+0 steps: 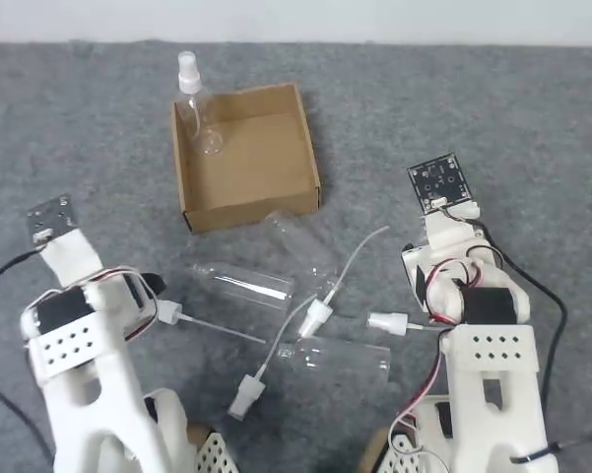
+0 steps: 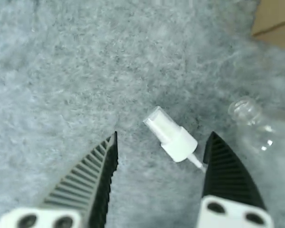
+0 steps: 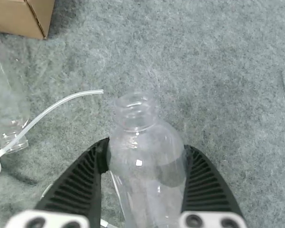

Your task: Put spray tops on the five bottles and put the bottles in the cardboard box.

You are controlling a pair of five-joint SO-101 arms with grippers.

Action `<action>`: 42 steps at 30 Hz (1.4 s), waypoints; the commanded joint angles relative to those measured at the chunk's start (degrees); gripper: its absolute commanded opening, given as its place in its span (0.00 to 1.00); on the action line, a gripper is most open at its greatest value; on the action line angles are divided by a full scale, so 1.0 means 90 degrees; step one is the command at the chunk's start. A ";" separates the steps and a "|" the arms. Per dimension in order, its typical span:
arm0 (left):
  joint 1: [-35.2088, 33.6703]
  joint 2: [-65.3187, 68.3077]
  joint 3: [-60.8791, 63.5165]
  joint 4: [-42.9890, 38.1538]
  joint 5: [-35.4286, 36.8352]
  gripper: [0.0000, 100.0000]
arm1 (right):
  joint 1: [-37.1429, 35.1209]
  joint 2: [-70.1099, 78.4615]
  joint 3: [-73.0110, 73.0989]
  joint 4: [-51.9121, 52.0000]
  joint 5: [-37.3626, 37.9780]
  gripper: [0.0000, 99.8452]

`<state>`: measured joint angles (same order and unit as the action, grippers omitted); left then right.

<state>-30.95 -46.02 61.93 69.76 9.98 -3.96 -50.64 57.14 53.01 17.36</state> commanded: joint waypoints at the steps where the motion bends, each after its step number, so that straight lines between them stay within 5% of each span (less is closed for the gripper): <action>1: 0.0137 0.0010 -0.0288 0.0020 0.0283 0.28 | 0.0044 -0.0171 -0.0117 -0.0142 -0.0039 0.08; 42: 0.0654 0.0059 0.0112 -0.0508 0.0313 0.28 | 0.0034 -0.0171 -0.0039 -0.0132 -0.0039 0.08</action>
<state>-25.23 -45.93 63.60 66.59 12.35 -3.96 -50.64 57.14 53.01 17.36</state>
